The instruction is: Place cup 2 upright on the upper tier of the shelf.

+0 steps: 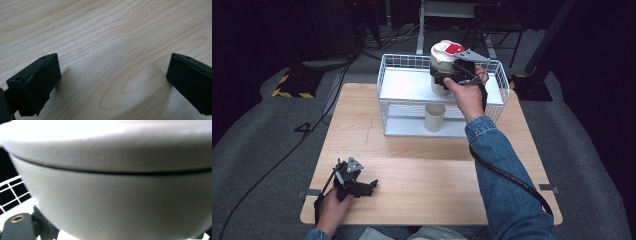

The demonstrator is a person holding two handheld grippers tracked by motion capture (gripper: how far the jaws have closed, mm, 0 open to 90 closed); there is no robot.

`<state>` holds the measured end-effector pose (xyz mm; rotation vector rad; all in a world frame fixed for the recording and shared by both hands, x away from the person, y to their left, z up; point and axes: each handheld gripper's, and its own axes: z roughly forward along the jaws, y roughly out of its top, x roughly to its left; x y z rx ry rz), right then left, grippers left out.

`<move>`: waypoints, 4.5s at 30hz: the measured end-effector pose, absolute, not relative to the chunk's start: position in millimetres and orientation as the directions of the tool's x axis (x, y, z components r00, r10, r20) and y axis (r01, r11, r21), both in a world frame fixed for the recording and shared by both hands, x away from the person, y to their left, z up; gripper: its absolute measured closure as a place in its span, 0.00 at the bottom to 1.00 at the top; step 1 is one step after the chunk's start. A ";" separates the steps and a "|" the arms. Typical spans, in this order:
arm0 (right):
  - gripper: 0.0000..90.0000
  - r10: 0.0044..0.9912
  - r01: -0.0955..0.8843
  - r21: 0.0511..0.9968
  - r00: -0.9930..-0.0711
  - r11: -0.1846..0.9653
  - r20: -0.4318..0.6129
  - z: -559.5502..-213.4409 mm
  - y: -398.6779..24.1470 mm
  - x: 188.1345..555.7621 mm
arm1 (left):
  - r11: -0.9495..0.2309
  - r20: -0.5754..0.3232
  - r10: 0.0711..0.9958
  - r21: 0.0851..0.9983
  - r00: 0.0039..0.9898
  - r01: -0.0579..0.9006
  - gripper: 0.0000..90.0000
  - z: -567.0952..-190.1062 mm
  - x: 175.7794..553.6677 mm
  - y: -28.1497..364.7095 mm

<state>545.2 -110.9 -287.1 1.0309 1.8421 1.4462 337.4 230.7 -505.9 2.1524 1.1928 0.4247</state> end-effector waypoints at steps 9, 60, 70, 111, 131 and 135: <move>0.13 0.843 0.219 0.968 -0.538 0.118 0.019 -287.9 -111.0 545.3 | -0.388 -0.024 0.843 0.664 0.537 0.639 0.00 -505.9 337.4 230.8; 0.17 0.754 0.202 0.948 -0.654 0.245 -0.055 -271.3 -181.3 464.2 | -0.390 -0.022 0.842 0.665 0.539 0.637 0.00 -505.9 338.4 230.8; 0.17 0.757 0.212 0.943 -0.650 0.259 -0.062 -276.4 -211.9 440.1 | -0.388 -0.023 0.843 0.665 0.537 0.638 0.00 -505.9 340.8 230.1; 0.17 0.818 0.447 0.844 -0.575 0.296 0.017 -393.2 -299.7 387.9 | -0.368 -0.028 0.857 0.665 0.515 0.650 0.00 -505.9 344.8 228.7; 0.17 0.846 0.539 0.776 -0.533 0.327 0.014 -462.7 -314.7 374.3 | -0.365 -0.032 0.858 0.665 0.513 0.652 0.00 -506.0 344.7 228.4; 0.17 0.846 0.547 0.768 -0.532 0.333 0.012 -471.6 -314.9 371.3 | -0.365 -0.032 0.858 0.665 0.513 0.651 0.00 -506.0 344.7 228.4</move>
